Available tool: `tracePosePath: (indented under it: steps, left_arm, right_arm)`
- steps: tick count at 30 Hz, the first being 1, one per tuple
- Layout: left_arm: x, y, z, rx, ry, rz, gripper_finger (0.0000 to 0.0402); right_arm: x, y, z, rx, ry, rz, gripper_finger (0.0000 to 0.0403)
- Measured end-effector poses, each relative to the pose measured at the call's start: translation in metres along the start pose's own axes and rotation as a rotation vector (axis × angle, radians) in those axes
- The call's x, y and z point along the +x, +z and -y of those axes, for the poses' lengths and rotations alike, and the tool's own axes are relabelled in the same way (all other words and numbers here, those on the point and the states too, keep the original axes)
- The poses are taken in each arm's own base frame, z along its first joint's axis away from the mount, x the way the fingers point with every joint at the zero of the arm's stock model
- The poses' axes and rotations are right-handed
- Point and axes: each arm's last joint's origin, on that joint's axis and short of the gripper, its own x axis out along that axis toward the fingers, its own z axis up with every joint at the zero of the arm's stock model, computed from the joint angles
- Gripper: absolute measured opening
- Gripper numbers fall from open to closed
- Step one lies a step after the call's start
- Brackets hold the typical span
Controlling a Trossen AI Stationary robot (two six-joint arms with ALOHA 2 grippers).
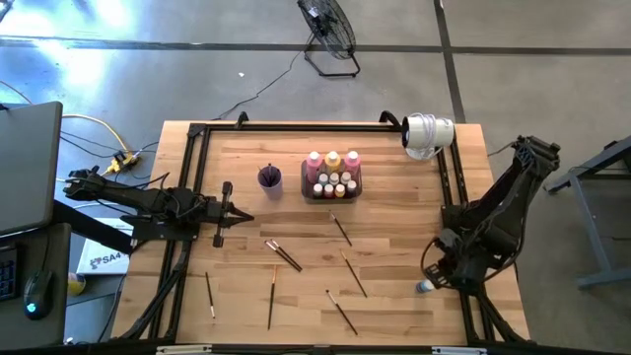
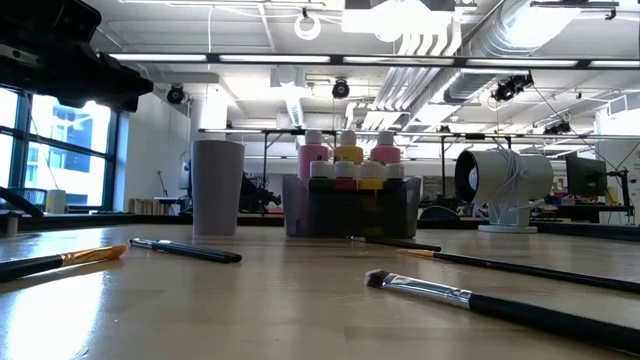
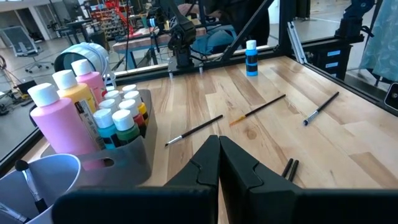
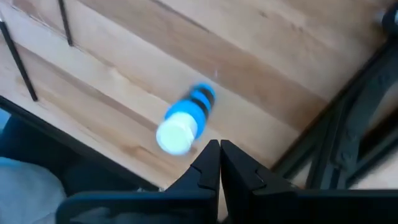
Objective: Pick & Place Paint Supplies
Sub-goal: Put the small blue paint bottle into the gray bin
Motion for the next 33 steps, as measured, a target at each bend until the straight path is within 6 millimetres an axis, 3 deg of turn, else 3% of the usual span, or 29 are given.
tracePosePath:
  steps: [12, 23, 33]
  left_arm:
    - [0.000, 0.000, 0.000, -0.053, 0.000, 0.000, 0.0000]
    - [0.000, 0.000, 0.000, -0.076, 0.000, -0.002, 0.0000]
    - [0.000, -0.004, 0.001, -0.070, -0.004, -0.037, 0.0000]
  right_arm:
    - [0.007, -0.007, -0.007, -0.024, -0.018, 0.057, 0.0003]
    - [-0.023, -0.024, -0.034, -0.137, -0.103, 0.232, 0.0002]
    - [0.002, -0.041, -0.044, -0.073, -0.189, 0.144, 0.0002]
